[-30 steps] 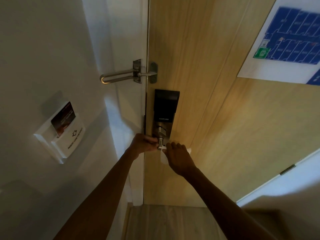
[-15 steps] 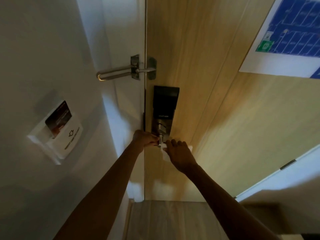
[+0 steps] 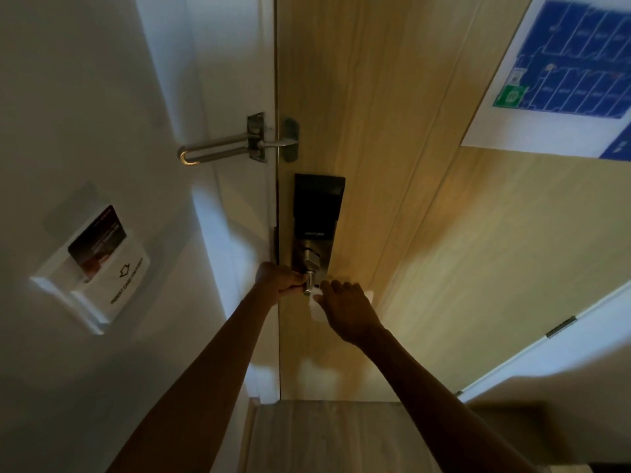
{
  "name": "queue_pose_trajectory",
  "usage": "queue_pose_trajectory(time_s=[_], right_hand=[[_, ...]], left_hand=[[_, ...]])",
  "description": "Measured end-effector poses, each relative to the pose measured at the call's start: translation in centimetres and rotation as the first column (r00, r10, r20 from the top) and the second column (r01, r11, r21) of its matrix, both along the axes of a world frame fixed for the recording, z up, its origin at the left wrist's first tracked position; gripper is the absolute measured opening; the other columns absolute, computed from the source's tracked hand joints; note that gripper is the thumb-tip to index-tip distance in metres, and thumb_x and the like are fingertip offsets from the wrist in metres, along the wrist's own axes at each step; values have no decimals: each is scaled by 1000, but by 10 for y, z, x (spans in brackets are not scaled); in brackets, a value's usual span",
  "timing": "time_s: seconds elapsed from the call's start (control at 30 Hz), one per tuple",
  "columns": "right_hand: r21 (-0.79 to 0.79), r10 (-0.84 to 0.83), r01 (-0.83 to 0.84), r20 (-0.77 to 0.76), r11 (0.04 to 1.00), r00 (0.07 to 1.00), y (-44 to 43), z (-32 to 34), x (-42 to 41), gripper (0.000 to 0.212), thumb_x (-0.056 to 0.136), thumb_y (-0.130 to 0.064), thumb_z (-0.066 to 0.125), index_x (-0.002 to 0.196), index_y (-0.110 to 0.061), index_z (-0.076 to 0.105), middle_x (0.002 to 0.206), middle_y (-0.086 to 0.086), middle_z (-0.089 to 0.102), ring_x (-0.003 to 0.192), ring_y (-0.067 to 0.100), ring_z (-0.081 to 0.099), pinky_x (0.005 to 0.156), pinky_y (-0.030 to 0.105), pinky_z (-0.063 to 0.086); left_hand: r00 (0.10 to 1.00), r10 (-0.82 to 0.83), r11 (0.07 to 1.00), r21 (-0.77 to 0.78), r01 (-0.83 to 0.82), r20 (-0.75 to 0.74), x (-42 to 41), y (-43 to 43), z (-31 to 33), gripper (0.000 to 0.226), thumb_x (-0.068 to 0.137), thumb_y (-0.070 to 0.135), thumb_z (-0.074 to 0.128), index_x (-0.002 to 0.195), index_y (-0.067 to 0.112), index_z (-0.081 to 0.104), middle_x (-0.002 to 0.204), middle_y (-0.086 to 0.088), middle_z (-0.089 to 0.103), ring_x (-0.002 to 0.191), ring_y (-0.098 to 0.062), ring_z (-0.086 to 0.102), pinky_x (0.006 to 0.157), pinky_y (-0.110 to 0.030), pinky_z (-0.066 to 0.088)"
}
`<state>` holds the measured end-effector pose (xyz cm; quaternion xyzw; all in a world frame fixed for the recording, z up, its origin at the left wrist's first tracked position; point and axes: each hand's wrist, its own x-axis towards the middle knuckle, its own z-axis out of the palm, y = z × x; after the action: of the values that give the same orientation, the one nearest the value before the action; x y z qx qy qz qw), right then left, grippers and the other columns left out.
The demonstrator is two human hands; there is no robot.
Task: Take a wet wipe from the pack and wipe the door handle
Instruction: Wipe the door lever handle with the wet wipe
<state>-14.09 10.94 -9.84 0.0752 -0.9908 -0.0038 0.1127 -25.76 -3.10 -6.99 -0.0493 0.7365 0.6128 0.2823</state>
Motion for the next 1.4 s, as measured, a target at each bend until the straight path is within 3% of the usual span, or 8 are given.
queue_pose_trajectory(time_s=[0.1, 0.23, 0.37, 0.73, 0.93, 1.07, 1.3, 1.4], right_hand=[[-120, 22, -23, -12, 993, 1000, 16, 1, 6, 39, 84, -23, 70, 114, -11, 49, 100, 14, 63, 85, 30, 61, 78, 45, 51], [-73, 20, -21, -17, 997, 1000, 20, 2, 10, 43, 78, -19, 76, 110, -10, 49, 96, 16, 63, 79, 31, 62, 73, 44, 53], [-8, 6, -6, -25, 1000, 1000, -1, -3, -2, 51, 77, -21, 76, 116, -10, 45, 102, 18, 63, 83, 34, 62, 74, 48, 53], [12, -103, 103, -7, 995, 995, 10, -14, 1, 41, 85, -26, 67, 116, -8, 47, 107, 17, 60, 91, 32, 60, 82, 45, 49], [-54, -43, 41, -36, 998, 998, 19, -6, 7, 30, 89, -25, 61, 112, -7, 52, 99, 16, 63, 85, 31, 60, 77, 41, 49], [-7, -103, 104, 27, 995, 994, 25, -9, 9, 41, 83, -24, 70, 114, -7, 50, 102, 16, 62, 87, 32, 60, 81, 43, 48], [-50, -81, 81, 8, 995, 997, 6, -6, 1, 37, 87, -23, 65, 116, -7, 50, 104, 16, 62, 89, 31, 59, 81, 42, 47], [-44, -56, 56, 3, 997, 998, 27, -3, 12, 35, 86, -22, 65, 114, -7, 51, 102, 15, 62, 87, 30, 59, 77, 40, 48]], left_hand=[[1000, -16, 1000, -10, 16, -14, -2, 0, -1, 31, 70, 6, 81, 97, -3, 67, 85, -11, 74, 62, -11, 72, 56, -20, 58], [998, -70, 996, -53, 70, -6, -4, -1, -2, 39, 70, 12, 82, 103, -4, 65, 87, -11, 75, 68, -15, 74, 80, -35, 60], [986, -146, 977, -169, 131, -82, -9, 0, 0, 41, 71, 21, 82, 101, -1, 66, 93, -12, 75, 65, -15, 70, 43, -15, 46], [987, -145, 981, -141, 133, -75, -9, 2, 2, 28, 78, 12, 76, 96, -5, 63, 82, -12, 71, 40, -2, 63, 35, -10, 40], [981, -187, 981, -55, 184, -56, -10, -2, -1, 34, 76, 10, 76, 104, -6, 66, 104, -19, 73, 84, -22, 74, 83, -37, 60], [987, -160, 987, -13, 160, -14, -8, -1, 4, 32, 77, 2, 74, 104, -12, 65, 104, -22, 71, 65, -15, 71, 60, -22, 60], [982, -187, 981, -49, 187, 6, -12, 0, 3, 34, 75, 6, 77, 104, -8, 65, 106, -22, 72, 87, -26, 72, 89, -40, 57], [984, -178, 984, 5, 178, 24, -10, -1, 4, 23, 78, 0, 73, 99, -8, 65, 103, -20, 70, 74, -19, 70, 77, -30, 60]])
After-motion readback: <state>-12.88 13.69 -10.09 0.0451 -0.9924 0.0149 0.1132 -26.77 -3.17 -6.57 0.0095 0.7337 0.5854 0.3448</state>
